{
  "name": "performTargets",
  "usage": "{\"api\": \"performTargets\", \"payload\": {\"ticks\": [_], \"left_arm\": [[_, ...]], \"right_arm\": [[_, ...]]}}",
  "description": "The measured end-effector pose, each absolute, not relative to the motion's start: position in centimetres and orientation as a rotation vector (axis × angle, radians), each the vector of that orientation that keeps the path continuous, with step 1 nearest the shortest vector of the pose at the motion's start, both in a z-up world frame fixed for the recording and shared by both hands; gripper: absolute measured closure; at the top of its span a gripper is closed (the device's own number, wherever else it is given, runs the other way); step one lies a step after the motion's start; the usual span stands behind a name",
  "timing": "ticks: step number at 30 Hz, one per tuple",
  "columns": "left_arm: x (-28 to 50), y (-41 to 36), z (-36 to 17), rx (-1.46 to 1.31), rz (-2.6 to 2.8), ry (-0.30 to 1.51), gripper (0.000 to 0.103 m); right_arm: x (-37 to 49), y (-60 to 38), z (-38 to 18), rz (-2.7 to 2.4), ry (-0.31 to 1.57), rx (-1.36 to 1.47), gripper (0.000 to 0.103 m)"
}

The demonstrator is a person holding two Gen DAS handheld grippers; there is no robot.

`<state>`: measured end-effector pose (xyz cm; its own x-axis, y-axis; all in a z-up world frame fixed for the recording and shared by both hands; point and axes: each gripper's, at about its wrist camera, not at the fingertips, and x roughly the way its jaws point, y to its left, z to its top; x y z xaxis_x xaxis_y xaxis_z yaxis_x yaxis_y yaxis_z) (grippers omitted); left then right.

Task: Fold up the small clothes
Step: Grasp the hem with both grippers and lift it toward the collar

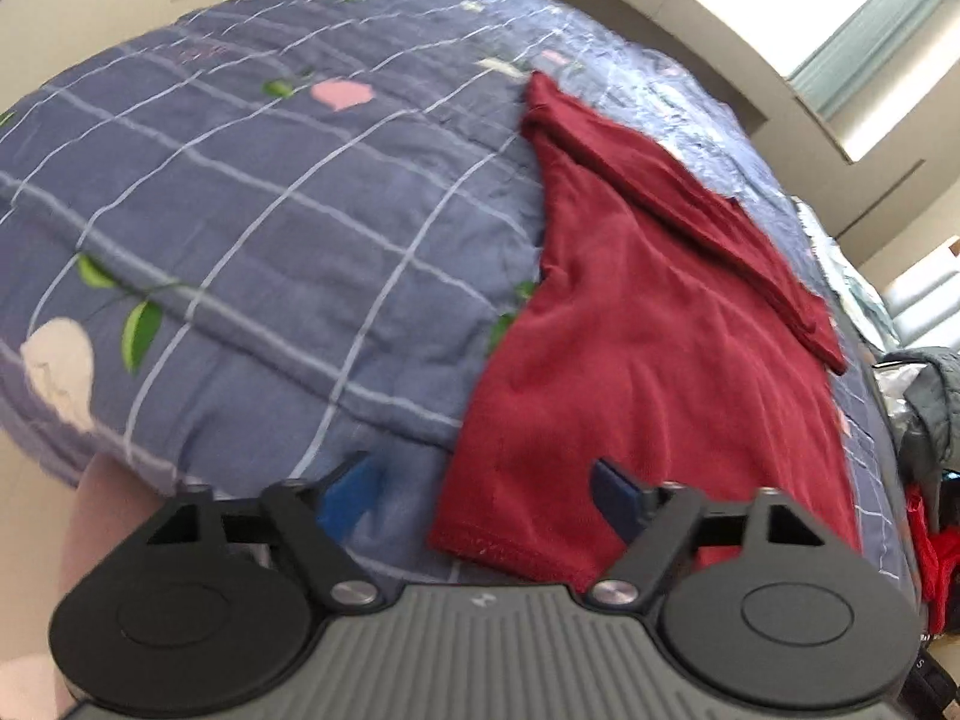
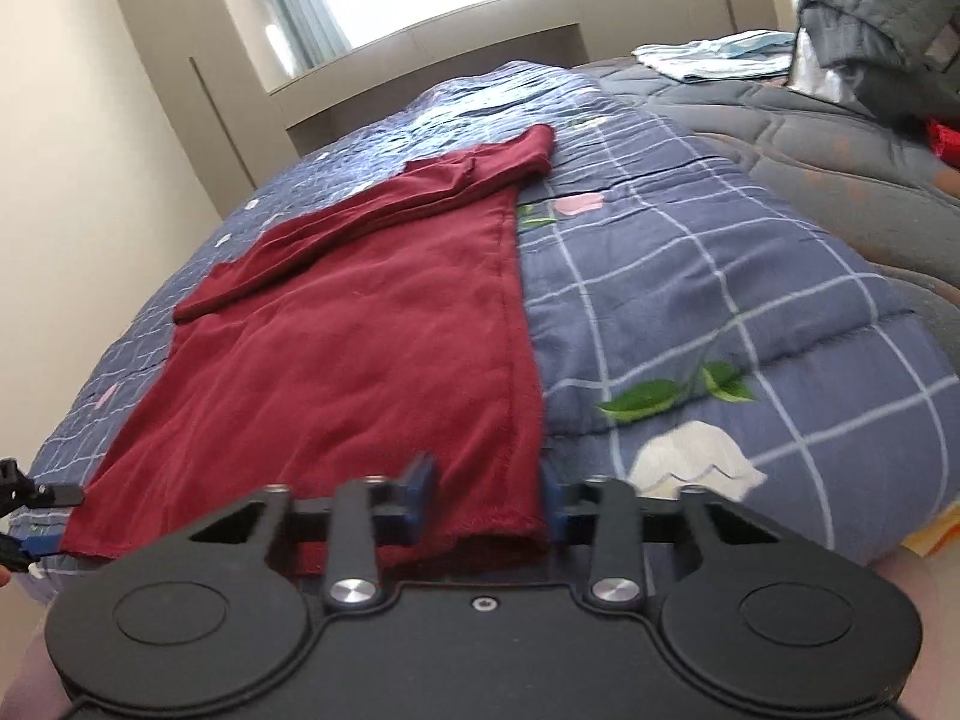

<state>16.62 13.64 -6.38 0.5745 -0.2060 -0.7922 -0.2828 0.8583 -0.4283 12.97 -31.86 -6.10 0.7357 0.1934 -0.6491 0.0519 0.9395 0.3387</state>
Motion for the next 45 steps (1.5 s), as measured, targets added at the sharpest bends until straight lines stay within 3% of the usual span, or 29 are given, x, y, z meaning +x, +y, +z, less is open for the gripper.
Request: {"api": "performTargets", "payload": {"ticks": [1,3,5,6,8,17,25,27,28,30,32,37,45], "left_arm": [[16.6,13.7,-6.4,-0.561,0.052,0.980,0.033],[16.5,13.7,-6.4,-0.554,0.070,0.998,0.059],[16.2,13.6,-6.3,-0.542,0.098,1.001,0.075],[16.0,13.6,-6.2,-0.548,0.087,0.997,0.090],[15.8,13.3,-6.0,-0.552,0.062,0.992,0.098],[12.6,11.8,-3.1,-0.460,0.035,0.911,0.100],[12.5,10.5,-4.9,-0.398,0.045,0.933,0.098],[12.3,10.2,-4.9,-0.368,0.037,0.931,0.089],[12.2,10.2,-4.9,-0.357,0.043,0.932,0.081],[12.0,10.2,-4.9,-0.361,0.043,0.954,0.033],[11.7,10.3,-4.6,-0.383,0.047,0.951,0.021],[10.6,8.6,-3.7,-0.180,0.029,0.860,0.002],[9.3,3.0,-5.6,0.359,-0.047,0.765,0.001]], "right_arm": [[12.8,-32.0,-6.1,0.087,0.741,0.361,0.084],[12.5,-32.0,-5.9,0.094,0.735,0.345,0.086],[12.2,-32.1,-5.5,0.098,0.721,0.329,0.095],[12.0,-32.2,-5.3,0.099,0.713,0.321,0.096],[11.6,-32.3,-4.7,0.111,0.689,0.316,0.097],[9.6,-33.2,-2.1,0.127,0.648,0.236,0.098],[10.1,-33.0,-3.8,0.123,0.705,0.198,0.098],[10.2,-33.0,-4.0,0.126,0.712,0.182,0.095],[10.1,-33.0,-4.0,0.122,0.710,0.165,0.087],[10.0,-32.9,-4.1,0.110,0.701,0.122,0.071],[9.6,-32.7,-4.0,0.111,0.681,0.074,0.050],[8.6,-31.1,-3.5,0.194,0.627,-0.069,0.019],[8.8,-27.3,-5.4,0.303,0.646,-0.294,0.016]]}}
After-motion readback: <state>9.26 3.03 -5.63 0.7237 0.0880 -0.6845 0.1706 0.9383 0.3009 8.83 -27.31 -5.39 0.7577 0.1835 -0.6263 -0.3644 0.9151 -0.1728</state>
